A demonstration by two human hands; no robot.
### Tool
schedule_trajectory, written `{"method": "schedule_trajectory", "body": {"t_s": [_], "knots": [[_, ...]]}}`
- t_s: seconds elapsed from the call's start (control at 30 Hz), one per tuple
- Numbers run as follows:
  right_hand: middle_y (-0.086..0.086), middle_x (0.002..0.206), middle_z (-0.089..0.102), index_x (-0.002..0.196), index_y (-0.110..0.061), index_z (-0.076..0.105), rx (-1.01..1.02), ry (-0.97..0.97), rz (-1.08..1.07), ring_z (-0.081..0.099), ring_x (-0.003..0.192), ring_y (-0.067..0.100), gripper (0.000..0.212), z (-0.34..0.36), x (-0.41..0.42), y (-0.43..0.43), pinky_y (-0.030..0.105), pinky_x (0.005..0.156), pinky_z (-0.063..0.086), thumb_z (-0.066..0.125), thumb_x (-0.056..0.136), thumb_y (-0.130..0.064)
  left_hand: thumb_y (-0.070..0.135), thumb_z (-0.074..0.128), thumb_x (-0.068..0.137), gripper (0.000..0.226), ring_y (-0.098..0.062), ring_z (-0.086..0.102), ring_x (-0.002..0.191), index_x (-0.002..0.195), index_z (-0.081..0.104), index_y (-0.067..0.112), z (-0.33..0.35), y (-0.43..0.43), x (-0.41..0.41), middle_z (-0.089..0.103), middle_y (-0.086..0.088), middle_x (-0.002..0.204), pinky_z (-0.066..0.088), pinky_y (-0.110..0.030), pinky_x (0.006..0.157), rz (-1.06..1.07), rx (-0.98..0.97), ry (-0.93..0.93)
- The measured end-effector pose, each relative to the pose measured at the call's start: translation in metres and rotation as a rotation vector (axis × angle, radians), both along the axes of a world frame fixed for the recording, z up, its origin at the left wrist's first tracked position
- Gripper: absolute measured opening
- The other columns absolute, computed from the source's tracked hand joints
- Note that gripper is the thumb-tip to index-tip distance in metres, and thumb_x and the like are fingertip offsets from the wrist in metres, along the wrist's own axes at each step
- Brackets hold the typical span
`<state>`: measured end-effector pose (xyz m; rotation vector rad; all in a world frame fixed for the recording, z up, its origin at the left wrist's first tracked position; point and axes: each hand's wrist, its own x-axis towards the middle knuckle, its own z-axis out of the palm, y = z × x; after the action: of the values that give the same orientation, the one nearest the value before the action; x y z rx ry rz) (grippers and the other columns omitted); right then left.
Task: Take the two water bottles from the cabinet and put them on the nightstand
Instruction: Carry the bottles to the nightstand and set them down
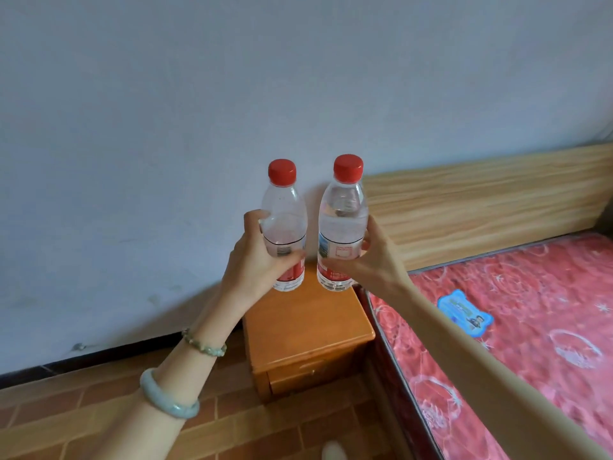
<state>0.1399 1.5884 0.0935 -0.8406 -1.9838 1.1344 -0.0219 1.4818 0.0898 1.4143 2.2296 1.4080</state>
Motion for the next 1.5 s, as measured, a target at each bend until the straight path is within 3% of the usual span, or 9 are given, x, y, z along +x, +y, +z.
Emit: {"method": "schedule_trajectory", "body": {"t_s": [0.3,0.43,0.57,0.8,0.9,1.0,1.13,1.3,1.5], "knots": [[-0.006,0.101,0.066,0.116,-0.025,0.047,-0.084,-0.054,0.15,0.065,0.088,0.01,0.071,-0.068,-0.056,0.126,0.043,0.074,0.056,0.085,0.057,-0.028,0.028,0.081,0.066,0.075,-0.01,0.05,0.101,0.121,0.032,0.016,-0.073,0.101,-0.045,0.046,0.008,0.114,0.05,-0.022,0.074,0.054,-0.078,-0.097],[-0.007,0.1,0.063,0.115,-0.019,0.046,-0.119,-0.106,0.172,0.063,0.089,0.009,0.069,-0.111,-0.078,0.154,0.039,0.076,0.057,0.085,0.059,-0.025,0.031,0.083,0.063,0.08,-0.008,0.053,0.101,0.121,0.031,0.018,-0.124,0.125,-0.065,0.046,0.016,0.11,0.056,-0.036,0.078,0.065,-0.142,-0.175],[-0.008,0.102,0.062,0.114,-0.025,0.044,-0.175,-0.16,0.18,0.063,0.092,0.01,0.07,-0.166,-0.096,0.175,0.041,0.075,0.057,0.084,0.057,-0.033,0.037,0.084,0.06,0.08,-0.013,0.053,0.108,0.12,0.031,0.025,-0.182,0.139,-0.084,0.047,0.001,0.121,0.055,-0.041,0.081,0.114,-0.217,-0.222],[-0.009,0.101,0.061,0.117,-0.023,0.042,-0.252,-0.171,0.149,0.062,0.087,0.0,0.071,-0.3,-0.125,0.196,0.012,0.064,0.049,0.085,0.06,-0.018,0.034,0.085,0.058,0.082,-0.015,0.058,0.098,0.12,0.033,0.018,-0.312,0.166,-0.11,0.053,0.006,0.11,0.056,-0.043,0.075,0.162,-0.244,-0.263],[-0.006,0.106,0.061,0.119,-0.022,0.042,-0.237,-0.191,0.15,0.061,0.094,0.006,0.075,-0.361,-0.133,0.207,0.017,0.071,0.053,0.086,0.058,-0.022,0.026,0.086,0.059,0.083,-0.013,0.056,0.096,0.121,0.032,0.017,-0.367,0.176,-0.115,0.048,0.017,0.103,0.056,-0.035,0.075,0.162,-0.225,-0.273],[-0.012,0.105,0.059,0.118,-0.024,0.042,-0.246,-0.204,0.129,0.06,0.094,0.005,0.074,-0.413,-0.141,0.217,0.023,0.075,0.055,0.086,0.059,-0.024,0.023,0.086,0.059,0.083,-0.013,0.056,0.097,0.121,0.032,0.016,-0.413,0.184,-0.12,0.051,0.008,0.109,0.051,-0.023,0.072,0.171,-0.225,-0.29],[-0.019,0.101,0.058,0.116,-0.025,0.042,-0.263,-0.217,0.093,0.059,0.091,0.0,0.072,-0.46,-0.149,0.228,0.023,0.075,0.054,0.086,0.058,-0.023,0.022,0.086,0.059,0.08,-0.014,0.058,0.098,0.117,0.032,0.019,-0.46,0.193,-0.125,0.055,0.002,0.113,0.049,-0.021,0.074,0.178,-0.232,-0.316],[-0.017,0.093,0.061,0.11,-0.022,0.045,-0.274,-0.253,0.082,0.06,0.084,0.0,0.066,-0.494,-0.154,0.236,0.024,0.071,0.054,0.085,0.058,-0.02,0.021,0.087,0.057,0.081,-0.008,0.054,0.096,0.116,0.032,0.02,-0.489,0.204,-0.126,0.05,0.007,0.109,0.045,-0.006,0.071,0.186,-0.208,-0.323],[-0.016,0.097,0.06,0.113,-0.022,0.044,-0.289,-0.242,0.09,0.061,0.088,0.004,0.071,-0.509,-0.159,0.239,0.028,0.075,0.055,0.086,0.056,-0.018,0.02,0.087,0.058,0.081,-0.009,0.054,0.097,0.116,0.031,0.02,-0.496,0.212,-0.13,0.05,0.005,0.112,0.043,-0.002,0.072,0.179,-0.199,-0.31]]}}
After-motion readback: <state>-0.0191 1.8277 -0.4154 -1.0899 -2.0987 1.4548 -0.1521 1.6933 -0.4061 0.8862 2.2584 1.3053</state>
